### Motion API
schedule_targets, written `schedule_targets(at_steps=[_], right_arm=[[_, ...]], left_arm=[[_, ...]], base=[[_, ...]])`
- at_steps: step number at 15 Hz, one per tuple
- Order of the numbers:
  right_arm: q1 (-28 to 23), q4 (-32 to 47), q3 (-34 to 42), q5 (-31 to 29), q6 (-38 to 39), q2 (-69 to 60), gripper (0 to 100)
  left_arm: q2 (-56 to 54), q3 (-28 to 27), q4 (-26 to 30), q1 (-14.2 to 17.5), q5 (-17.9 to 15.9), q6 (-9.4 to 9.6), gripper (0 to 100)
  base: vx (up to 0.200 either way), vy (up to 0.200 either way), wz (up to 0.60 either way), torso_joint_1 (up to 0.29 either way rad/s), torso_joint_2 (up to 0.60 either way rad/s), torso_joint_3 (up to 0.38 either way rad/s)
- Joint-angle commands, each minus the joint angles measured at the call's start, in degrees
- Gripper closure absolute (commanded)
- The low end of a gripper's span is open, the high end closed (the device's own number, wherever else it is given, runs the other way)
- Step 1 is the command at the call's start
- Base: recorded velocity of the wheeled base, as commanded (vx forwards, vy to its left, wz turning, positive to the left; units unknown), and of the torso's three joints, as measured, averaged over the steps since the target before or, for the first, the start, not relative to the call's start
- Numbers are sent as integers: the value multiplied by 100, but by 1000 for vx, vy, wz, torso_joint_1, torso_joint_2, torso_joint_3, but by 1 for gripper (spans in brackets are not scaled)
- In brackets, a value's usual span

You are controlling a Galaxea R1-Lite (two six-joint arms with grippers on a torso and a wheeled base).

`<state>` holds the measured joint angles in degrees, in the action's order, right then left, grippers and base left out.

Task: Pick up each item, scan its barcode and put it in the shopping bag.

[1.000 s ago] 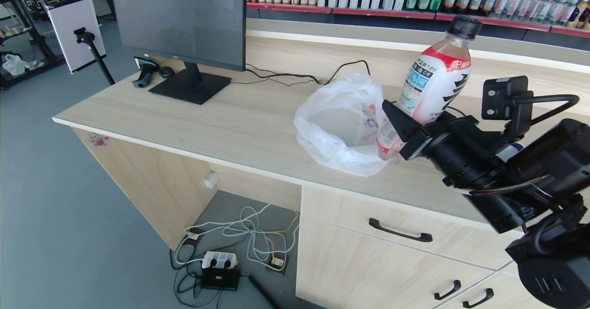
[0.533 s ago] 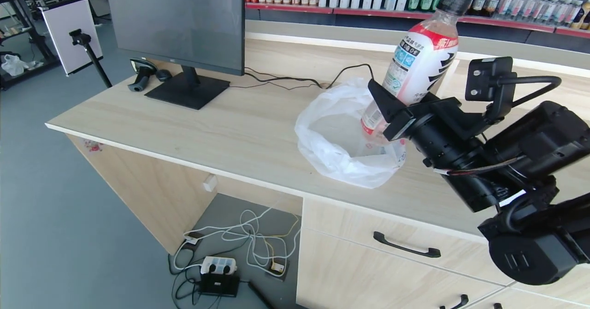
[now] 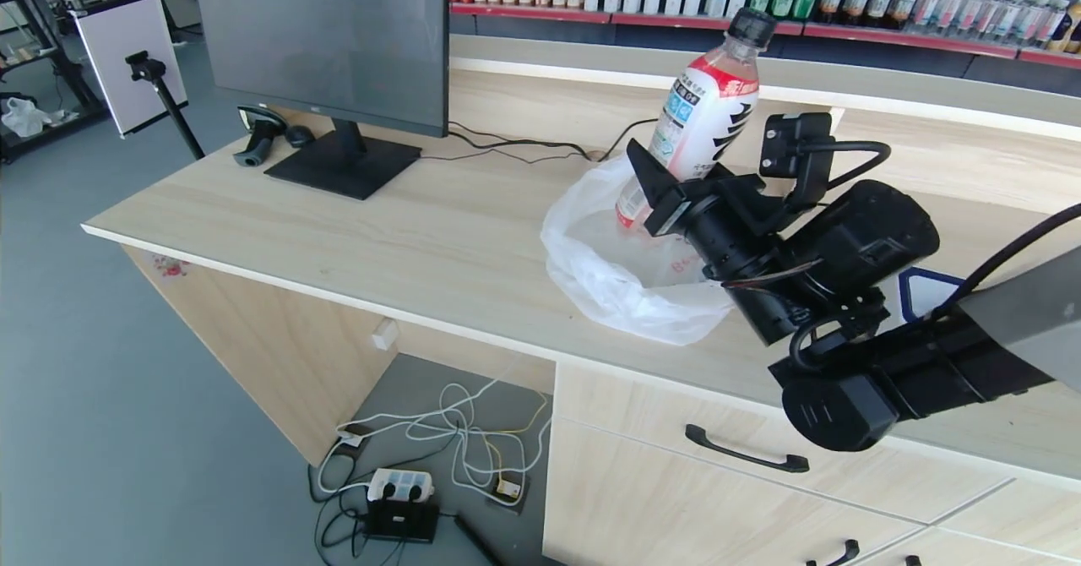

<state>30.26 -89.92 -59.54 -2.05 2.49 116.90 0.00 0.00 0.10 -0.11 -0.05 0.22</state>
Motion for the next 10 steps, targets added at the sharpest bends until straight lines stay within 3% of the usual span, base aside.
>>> schedule_targets(at_steps=[1,4,10], right_arm=[[-20,-8,-251,29,-29,378,100],[-64,115,-1025,55,-90,738,100],[-143,1187,-1983,91,-310,1160,100]], left_arm=[[0,0,-1,2,-4,4,0],[0,0,-1,2,-4,4,0],[0,0,-27,2,-4,4,0]], base=[[0,0,0,0,0,0],[0,0,0,0,0,0],[0,0,0,0,0,0]])
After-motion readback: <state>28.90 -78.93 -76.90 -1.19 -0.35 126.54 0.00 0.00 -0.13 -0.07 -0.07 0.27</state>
